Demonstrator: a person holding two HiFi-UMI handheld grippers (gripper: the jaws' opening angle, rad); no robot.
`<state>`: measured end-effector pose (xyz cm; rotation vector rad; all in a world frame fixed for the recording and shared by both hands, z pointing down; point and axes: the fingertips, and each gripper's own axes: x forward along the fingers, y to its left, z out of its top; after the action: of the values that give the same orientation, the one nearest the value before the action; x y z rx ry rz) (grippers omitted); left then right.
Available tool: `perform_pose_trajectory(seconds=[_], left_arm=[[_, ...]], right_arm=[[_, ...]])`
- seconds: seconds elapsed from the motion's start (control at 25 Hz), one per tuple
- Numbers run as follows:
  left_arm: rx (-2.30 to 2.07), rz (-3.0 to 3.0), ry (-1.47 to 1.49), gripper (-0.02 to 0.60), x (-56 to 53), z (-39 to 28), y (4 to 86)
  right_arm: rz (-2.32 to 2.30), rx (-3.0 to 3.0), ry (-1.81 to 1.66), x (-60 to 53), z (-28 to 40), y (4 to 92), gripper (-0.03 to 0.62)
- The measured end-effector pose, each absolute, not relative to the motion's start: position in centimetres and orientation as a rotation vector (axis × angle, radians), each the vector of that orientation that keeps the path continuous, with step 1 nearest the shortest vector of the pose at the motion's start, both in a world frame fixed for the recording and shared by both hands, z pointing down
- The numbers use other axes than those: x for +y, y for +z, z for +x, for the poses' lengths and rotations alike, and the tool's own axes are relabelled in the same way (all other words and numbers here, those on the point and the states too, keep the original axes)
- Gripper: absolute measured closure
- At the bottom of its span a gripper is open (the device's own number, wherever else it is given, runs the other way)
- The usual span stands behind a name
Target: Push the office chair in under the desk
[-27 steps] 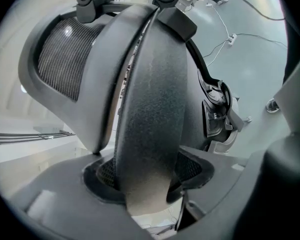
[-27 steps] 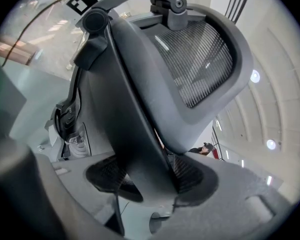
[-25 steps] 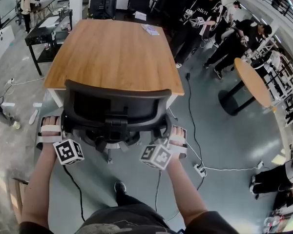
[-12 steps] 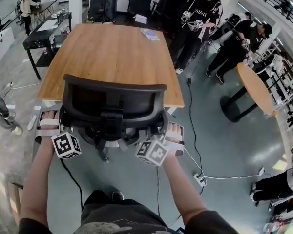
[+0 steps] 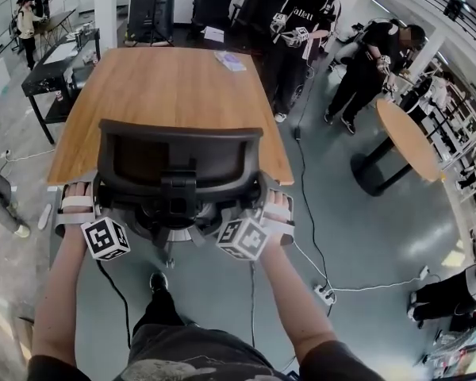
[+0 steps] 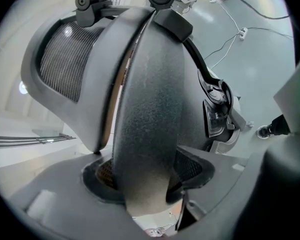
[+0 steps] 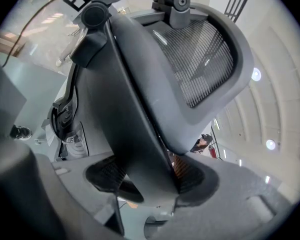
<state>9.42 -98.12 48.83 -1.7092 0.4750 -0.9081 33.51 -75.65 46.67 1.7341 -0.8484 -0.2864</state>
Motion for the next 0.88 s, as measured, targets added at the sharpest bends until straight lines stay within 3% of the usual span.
perform_pose_trajectory(seconds=[0.88], left_arm=[[0.475, -1.697, -0.859, 0.261, -99.2, 11.0, 49.3]], right_arm=[[1.758, -0.821, -0.313, -76.4, 34.7, 47.3, 0.322]])
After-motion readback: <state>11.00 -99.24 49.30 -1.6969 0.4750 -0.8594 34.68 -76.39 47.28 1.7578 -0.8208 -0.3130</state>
